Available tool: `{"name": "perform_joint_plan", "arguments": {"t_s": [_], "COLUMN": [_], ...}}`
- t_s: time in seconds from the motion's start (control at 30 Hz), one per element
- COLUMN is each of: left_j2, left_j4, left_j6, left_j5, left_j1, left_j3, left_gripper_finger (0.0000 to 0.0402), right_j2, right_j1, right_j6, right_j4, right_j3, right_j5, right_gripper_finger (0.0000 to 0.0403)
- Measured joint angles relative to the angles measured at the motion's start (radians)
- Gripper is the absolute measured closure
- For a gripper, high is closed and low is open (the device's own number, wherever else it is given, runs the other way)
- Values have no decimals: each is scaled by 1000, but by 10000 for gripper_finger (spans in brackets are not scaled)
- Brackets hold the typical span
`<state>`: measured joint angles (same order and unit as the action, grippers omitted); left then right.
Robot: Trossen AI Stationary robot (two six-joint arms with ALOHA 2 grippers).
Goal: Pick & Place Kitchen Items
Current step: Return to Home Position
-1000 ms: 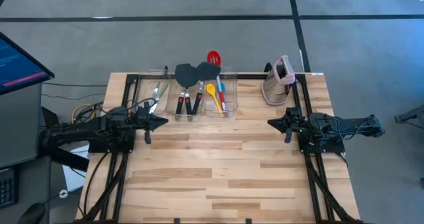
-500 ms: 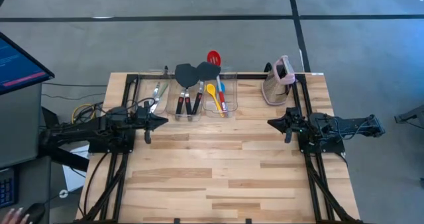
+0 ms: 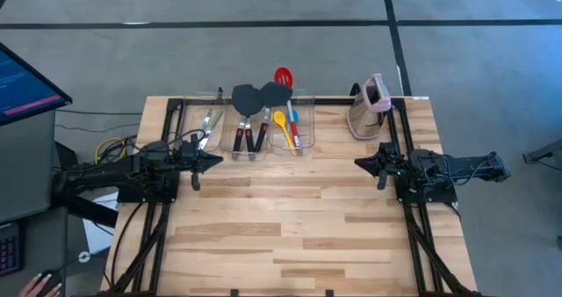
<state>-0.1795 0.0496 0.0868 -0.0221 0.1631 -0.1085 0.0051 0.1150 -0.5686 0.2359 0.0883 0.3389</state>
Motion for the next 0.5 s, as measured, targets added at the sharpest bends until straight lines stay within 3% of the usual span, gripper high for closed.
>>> {"name": "perform_joint_plan", "arguments": {"t_s": [0.5], "left_j2": [0], "left_j4": [-7], "left_j6": [0], "left_j5": [0], "left_j1": [0], "left_j3": [0], "left_gripper_finger": [400], "right_j2": [0], "right_j1": [0], "right_j6": [0], "right_j4": [0], "right_j3": [0], "right_j5": [0], "right_gripper_finger": [403]}}
